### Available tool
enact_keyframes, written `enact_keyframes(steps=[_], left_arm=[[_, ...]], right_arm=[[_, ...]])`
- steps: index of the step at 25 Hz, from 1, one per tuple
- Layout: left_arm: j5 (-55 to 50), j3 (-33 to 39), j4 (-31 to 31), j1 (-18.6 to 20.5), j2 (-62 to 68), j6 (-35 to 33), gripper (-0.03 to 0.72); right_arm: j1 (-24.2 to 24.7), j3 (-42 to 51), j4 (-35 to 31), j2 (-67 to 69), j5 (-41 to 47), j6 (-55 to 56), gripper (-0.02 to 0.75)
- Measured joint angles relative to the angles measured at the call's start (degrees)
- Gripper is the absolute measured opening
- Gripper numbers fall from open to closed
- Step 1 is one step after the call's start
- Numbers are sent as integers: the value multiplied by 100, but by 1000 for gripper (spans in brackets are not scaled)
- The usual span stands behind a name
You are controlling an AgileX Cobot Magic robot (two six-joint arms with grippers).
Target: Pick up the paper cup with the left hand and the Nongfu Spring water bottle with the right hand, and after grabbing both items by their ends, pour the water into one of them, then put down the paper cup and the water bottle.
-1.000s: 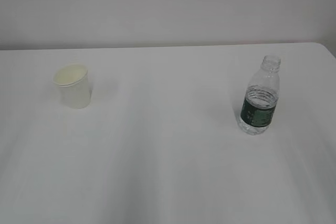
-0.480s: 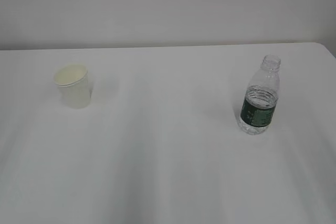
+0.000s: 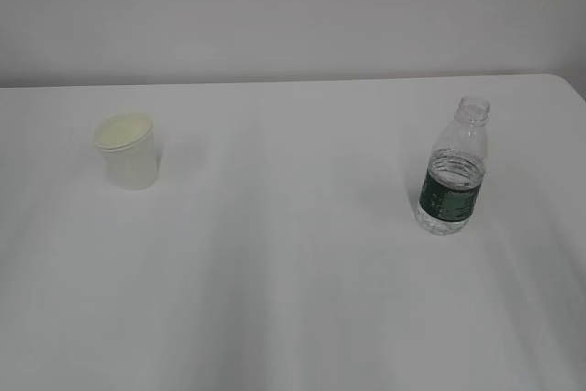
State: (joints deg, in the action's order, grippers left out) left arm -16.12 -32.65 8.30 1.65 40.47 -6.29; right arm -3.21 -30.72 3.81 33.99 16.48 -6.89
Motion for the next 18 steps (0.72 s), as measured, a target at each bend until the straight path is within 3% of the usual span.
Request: enact_keyframes(steps=[18], left_arm=[[972, 0, -151, 0, 506, 0, 536]], right_arm=[[0, 0, 4, 1055, -1026, 0, 590]])
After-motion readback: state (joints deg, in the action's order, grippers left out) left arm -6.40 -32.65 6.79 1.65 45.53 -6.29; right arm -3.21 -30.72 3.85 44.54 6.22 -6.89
